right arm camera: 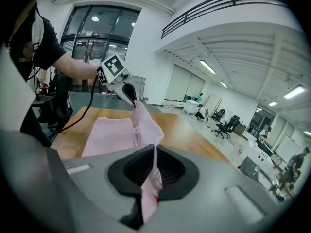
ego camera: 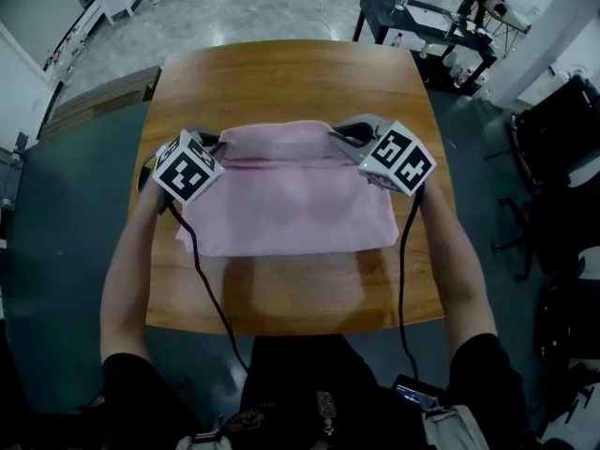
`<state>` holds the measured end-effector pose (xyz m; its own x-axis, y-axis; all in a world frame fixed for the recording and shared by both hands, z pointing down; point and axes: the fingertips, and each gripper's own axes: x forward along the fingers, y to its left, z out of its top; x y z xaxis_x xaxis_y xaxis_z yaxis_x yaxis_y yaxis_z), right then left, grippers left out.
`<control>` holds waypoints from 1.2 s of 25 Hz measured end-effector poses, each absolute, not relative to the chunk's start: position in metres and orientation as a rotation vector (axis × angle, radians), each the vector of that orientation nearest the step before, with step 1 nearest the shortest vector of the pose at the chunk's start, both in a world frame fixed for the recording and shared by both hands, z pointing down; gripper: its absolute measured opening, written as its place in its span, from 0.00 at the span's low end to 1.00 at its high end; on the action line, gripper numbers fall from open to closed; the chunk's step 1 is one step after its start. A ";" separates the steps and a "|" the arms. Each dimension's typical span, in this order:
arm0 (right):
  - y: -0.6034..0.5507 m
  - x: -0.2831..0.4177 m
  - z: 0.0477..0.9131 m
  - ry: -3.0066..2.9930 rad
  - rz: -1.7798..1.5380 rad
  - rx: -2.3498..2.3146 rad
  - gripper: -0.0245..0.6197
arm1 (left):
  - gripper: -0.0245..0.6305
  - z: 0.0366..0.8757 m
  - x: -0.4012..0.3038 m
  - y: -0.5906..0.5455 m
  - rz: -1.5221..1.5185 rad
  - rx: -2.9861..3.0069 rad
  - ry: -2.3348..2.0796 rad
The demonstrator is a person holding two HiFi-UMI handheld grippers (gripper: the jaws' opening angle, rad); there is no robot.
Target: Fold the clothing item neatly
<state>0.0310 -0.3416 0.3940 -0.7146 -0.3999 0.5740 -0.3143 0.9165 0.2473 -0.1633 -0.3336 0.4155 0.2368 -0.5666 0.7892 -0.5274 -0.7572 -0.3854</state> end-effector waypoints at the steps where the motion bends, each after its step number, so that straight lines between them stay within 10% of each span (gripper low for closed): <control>1: -0.329 0.032 0.395 -2.419 -0.173 0.499 0.06 | 0.10 0.416 -0.163 -0.321 -1.596 -2.428 1.078; 30: -0.150 0.054 0.560 -2.130 -0.023 0.133 0.20 | 0.16 0.568 -0.156 -0.135 -1.948 -2.455 0.865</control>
